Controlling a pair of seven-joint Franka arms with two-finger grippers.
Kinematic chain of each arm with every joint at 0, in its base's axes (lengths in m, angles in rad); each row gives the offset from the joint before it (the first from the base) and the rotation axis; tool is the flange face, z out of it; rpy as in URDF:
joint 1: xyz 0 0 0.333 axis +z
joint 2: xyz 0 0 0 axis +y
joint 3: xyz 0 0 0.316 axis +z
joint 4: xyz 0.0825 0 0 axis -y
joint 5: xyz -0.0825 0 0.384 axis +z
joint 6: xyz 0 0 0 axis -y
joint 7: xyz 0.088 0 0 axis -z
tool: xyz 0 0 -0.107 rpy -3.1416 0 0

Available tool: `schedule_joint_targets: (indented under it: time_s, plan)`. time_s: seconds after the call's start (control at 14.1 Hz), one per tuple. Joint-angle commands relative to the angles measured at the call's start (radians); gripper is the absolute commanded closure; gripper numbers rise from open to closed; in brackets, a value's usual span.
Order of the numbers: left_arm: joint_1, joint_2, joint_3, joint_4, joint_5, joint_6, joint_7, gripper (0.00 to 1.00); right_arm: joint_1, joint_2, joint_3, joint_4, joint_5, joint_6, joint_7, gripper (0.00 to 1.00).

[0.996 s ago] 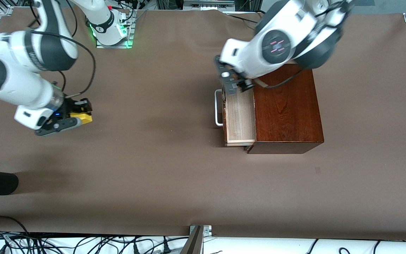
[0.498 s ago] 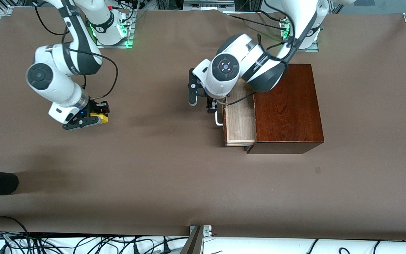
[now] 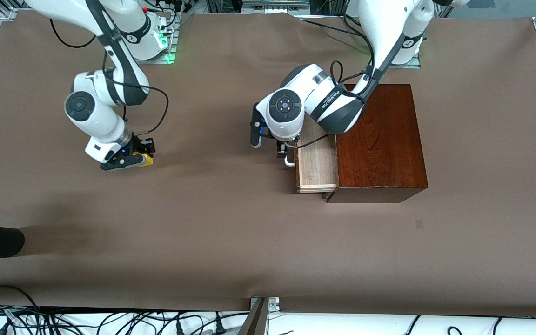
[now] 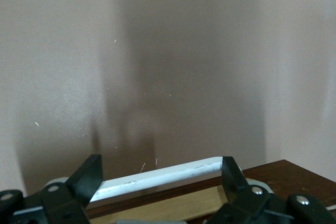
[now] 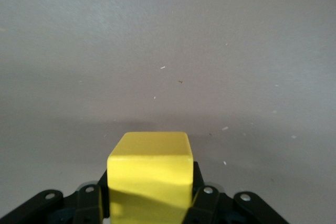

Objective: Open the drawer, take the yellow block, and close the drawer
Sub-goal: 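Push the drawer shut with the left gripper while the right gripper sets the cube down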

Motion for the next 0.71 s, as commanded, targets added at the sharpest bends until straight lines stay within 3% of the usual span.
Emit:
schedule_joint_targets:
  time_s: [0.0,0.21,0.28,0.36,0.5,0.64]
  plan:
    - [0.004,-0.032,0.016,-0.010,0.054,-0.151,0.007,0.00,-0.028,0.051,0.019,-0.006,-0.011,0.081,0.016,1.00]
    - [0.030,-0.052,0.030,-0.010,0.080,-0.232,0.015,0.00,-0.031,0.057,0.019,-0.004,-0.011,0.086,0.016,1.00]
    - [0.037,-0.054,0.030,-0.010,0.091,-0.254,0.017,0.00,-0.034,0.048,0.019,-0.001,-0.011,0.080,0.010,0.46]
    - [0.041,-0.054,0.030,-0.010,0.097,-0.268,0.017,0.00,-0.039,0.031,0.019,0.000,-0.011,0.080,-0.002,0.00]
    - [0.039,-0.054,0.029,-0.016,0.138,-0.285,0.014,0.00,-0.039,-0.035,0.022,0.028,-0.011,0.010,-0.005,0.00]
    - [0.039,-0.057,0.027,-0.011,0.140,-0.286,0.014,0.00,-0.039,-0.096,0.022,0.101,-0.011,-0.149,-0.004,0.00]
